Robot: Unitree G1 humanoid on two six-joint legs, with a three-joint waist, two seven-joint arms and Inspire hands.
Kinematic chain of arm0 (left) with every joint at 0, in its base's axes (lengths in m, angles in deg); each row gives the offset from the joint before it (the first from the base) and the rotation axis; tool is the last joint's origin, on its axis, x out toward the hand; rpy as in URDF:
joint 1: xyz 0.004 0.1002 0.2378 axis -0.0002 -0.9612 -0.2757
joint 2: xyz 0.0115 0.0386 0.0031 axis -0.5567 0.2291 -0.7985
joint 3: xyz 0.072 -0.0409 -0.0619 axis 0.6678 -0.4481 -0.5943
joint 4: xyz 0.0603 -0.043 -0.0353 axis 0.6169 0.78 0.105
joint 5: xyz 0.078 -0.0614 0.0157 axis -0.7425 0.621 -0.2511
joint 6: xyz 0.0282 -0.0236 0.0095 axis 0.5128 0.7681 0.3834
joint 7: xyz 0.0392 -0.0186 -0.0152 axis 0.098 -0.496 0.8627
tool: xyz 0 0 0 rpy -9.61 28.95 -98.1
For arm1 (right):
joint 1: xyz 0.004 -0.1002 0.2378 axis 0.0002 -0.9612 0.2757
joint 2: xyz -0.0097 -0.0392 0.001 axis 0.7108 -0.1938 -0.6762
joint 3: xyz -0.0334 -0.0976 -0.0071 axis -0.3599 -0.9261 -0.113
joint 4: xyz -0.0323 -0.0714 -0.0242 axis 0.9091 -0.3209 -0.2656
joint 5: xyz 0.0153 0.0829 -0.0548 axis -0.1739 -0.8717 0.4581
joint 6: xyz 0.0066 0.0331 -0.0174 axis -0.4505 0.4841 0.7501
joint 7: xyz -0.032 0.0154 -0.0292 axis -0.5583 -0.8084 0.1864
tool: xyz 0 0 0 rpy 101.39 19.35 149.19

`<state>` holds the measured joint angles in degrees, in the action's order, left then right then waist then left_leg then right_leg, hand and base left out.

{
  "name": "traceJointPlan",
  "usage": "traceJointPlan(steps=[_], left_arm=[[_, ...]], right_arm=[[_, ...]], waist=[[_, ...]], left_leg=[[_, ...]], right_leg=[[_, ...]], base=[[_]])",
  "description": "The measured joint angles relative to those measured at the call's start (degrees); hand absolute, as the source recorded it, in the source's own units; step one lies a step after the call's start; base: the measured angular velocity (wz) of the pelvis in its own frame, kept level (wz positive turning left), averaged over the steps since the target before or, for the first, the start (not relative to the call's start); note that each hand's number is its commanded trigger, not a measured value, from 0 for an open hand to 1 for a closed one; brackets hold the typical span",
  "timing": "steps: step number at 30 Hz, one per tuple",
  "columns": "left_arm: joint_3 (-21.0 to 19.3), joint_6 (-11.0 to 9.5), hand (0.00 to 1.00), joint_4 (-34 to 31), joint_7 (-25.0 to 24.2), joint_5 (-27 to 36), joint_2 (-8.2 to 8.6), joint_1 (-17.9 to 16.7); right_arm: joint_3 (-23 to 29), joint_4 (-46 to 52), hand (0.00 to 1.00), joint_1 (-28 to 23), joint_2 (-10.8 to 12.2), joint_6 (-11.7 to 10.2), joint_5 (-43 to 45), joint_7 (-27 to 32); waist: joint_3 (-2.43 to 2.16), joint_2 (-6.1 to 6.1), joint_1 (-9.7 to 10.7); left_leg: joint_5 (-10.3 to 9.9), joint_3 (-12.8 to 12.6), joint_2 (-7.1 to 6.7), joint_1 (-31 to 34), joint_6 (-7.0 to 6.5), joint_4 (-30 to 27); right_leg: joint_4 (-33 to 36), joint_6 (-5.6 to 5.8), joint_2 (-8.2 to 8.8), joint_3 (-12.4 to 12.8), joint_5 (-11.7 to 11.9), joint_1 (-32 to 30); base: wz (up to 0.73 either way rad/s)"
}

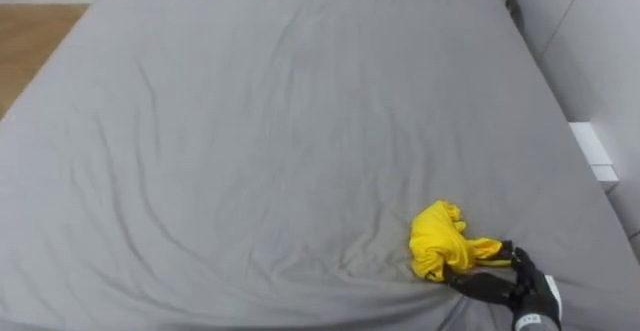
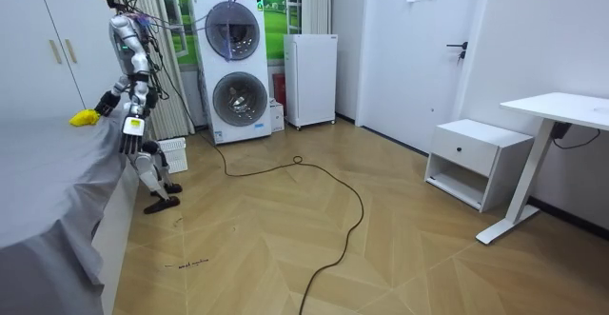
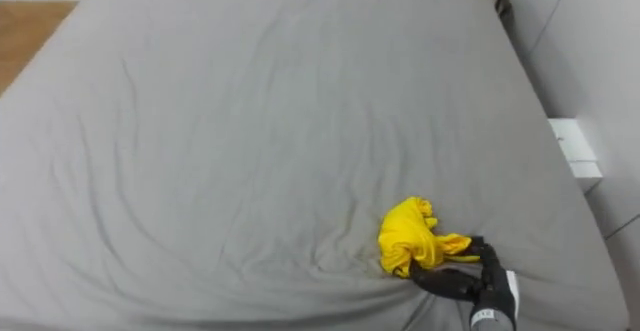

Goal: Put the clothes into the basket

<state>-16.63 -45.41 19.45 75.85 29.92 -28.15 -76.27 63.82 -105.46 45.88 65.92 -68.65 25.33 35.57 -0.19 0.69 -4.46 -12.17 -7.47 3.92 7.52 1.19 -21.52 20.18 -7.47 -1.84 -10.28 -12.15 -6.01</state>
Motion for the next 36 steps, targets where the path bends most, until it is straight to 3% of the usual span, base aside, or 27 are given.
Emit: traceJointPlan(steps=[3,6,10,20,29,36], left_arm=[[0.11,0.01,0.0,0.0,-0.01,0.11,0.04,0.04],[0.09,1.05,0.0,0.0,-0.24,-0.05,0.02,0.86],[0.19,3.57,0.0,0.06,-1.05,0.0,-0.25,3.36],[0.18,4.9,0.0,0.54,-1.65,-0.06,-0.87,4.28],[0.32,6.75,0.0,0.47,-2.71,0.09,-1.56,4.86],[1.99,7.48,0.0,0.44,-2.48,0.1,-1.73,6.23]], right_arm=[[0.05,0.01,0.0,0.07,-0.56,-0.02,-0.06,2.14],[0.05,0.43,0.0,0.58,-0.65,-0.02,0.06,4.6],[0.02,0.47,0.0,2.97,-0.85,-0.03,0.31,6.86],[-1.43,-4.62,0.0,5.0,-2.6,-0.1,1.43,6.95],[-4.91,-4.06,0.0,4.79,-3.82,0.86,2.18,5.32],[-7.92,2.61,0.0,0.83,-3.9,2.55,6.71,3.85]], waist=[[0.06,-0.32,0.5],[0.27,-0.48,0.87],[0.61,-0.7,1.09],[0.77,-0.51,-0.27],[0.74,-0.76,-0.31],[0.65,-1.38,0.1]], left_leg=[[1.65,-0.19,-1.94,-2.09,-0.7,4.28],[1.94,-0.03,-2.67,-1.86,-1.05,5.54],[2.1,-0.1,-2.78,-0.31,-1.3,6.08],[2.1,0.11,-3.1,0.96,-1.31,7.07],[2.1,-0.16,-3.13,1.07,-1.31,8.07],[2.09,-0.04,-3.17,0.73,-1.31,8.05]], right_leg=[[-1.62,0.89,1.04,0.36,0.06,0.17],[-2.22,1.41,1.65,0.01,-0.23,-0.07],[-3.62,1.98,1.79,-0.26,0.14,-0.84],[-6.62,2.2,1.63,-1.4,0.54,-0.89],[-7.41,2.2,1.49,-1.75,0.54,-0.74],[-7.93,2.21,1.46,-1.86,0.54,-0.04]], base=[[-0.02],[0.06],[0.06],[0.05],[0.02],[0.01]])
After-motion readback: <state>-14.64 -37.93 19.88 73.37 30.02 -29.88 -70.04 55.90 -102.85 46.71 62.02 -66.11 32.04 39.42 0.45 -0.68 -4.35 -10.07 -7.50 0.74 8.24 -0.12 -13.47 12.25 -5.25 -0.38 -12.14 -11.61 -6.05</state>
